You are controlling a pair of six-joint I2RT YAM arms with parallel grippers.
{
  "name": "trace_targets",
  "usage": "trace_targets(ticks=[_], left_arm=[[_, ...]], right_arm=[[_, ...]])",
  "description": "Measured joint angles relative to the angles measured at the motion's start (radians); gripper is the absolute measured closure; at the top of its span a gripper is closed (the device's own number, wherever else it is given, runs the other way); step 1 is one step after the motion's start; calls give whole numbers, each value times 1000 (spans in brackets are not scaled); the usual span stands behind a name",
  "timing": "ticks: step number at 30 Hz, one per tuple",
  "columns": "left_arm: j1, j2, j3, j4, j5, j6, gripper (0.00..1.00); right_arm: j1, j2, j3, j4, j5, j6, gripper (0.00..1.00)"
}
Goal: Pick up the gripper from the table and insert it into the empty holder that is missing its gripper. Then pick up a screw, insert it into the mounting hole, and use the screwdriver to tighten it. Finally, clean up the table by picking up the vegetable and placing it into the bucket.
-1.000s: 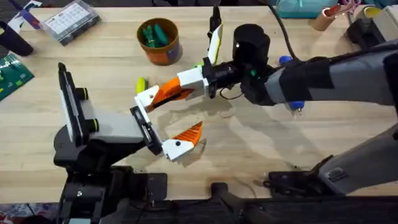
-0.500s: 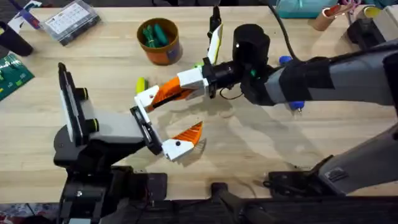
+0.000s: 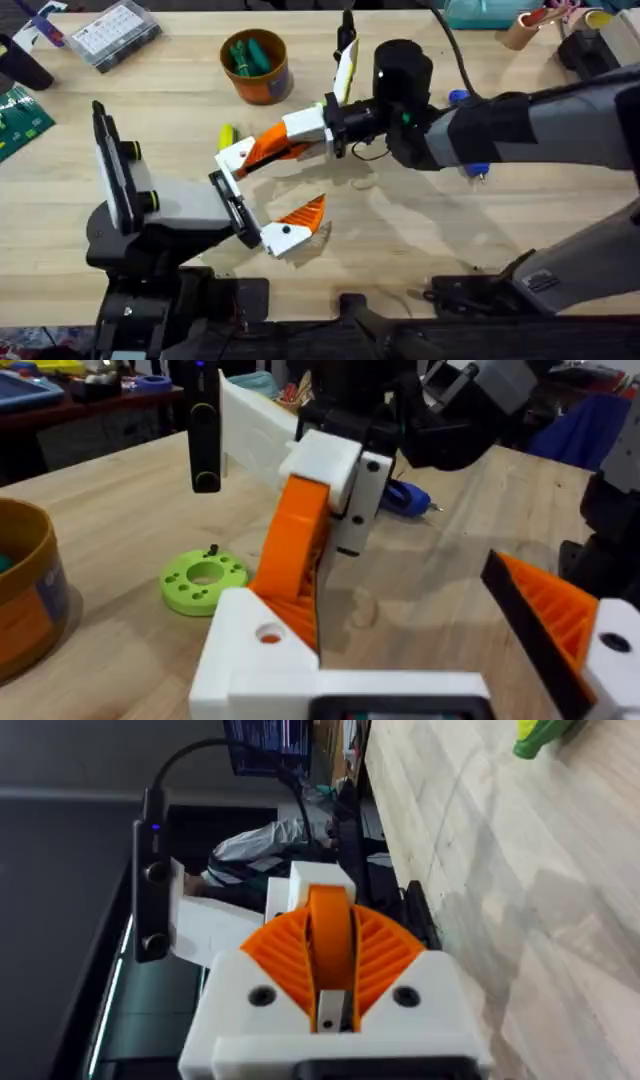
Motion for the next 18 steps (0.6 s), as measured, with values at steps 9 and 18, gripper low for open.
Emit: trace_targets(ticks=[9,18], left_arm=[[-1,0,0,-1,13,5,12],[-1,0,0,-1,15,12,12]], right_arm=[[8,0,0,-6,27,0,737],[8,0,0,-11,24,0,665]])
